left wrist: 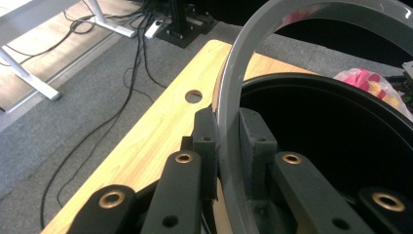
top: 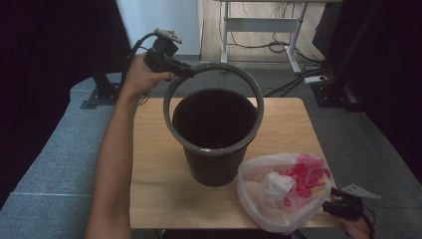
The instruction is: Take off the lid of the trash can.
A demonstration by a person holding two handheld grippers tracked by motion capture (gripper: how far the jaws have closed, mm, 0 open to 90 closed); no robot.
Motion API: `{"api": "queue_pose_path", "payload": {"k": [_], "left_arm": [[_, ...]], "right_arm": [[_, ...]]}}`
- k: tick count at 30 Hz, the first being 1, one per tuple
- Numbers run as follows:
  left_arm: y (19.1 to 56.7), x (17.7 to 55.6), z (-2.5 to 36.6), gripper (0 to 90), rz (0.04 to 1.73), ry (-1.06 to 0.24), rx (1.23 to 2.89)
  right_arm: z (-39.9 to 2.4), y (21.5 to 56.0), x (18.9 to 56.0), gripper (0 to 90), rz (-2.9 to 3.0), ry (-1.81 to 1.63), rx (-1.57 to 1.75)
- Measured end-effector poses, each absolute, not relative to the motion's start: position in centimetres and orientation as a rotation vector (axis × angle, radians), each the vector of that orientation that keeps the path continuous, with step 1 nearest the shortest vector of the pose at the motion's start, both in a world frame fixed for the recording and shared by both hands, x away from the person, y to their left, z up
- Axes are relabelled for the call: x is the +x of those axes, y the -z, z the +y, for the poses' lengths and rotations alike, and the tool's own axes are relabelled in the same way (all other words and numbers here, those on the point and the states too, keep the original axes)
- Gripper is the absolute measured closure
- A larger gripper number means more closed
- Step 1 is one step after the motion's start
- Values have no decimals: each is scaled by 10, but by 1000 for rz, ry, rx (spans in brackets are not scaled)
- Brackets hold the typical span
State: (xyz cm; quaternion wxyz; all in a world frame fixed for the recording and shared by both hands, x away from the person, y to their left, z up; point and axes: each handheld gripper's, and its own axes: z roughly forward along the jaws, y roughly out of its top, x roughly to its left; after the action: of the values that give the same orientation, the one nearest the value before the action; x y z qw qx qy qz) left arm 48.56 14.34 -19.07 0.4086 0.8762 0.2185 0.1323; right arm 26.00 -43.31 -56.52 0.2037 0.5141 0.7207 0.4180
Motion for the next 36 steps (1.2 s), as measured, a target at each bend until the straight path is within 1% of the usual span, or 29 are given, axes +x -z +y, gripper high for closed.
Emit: {"api": "queue_pose_path", "payload": {"k": [8, 21, 36], "left_arm": [[202, 478, 163, 795, 569, -315, 2207], [209, 451, 203, 794, 615, -316, 2177], [218, 437, 220, 794, 601, -305, 2190]], "right_arm": [[-433, 565, 260, 231, 2011, -1165, 1434], [-432, 565, 260, 230, 2011, -1154, 1431], [-432, 565, 260, 230, 2010, -1152, 1431]]}}
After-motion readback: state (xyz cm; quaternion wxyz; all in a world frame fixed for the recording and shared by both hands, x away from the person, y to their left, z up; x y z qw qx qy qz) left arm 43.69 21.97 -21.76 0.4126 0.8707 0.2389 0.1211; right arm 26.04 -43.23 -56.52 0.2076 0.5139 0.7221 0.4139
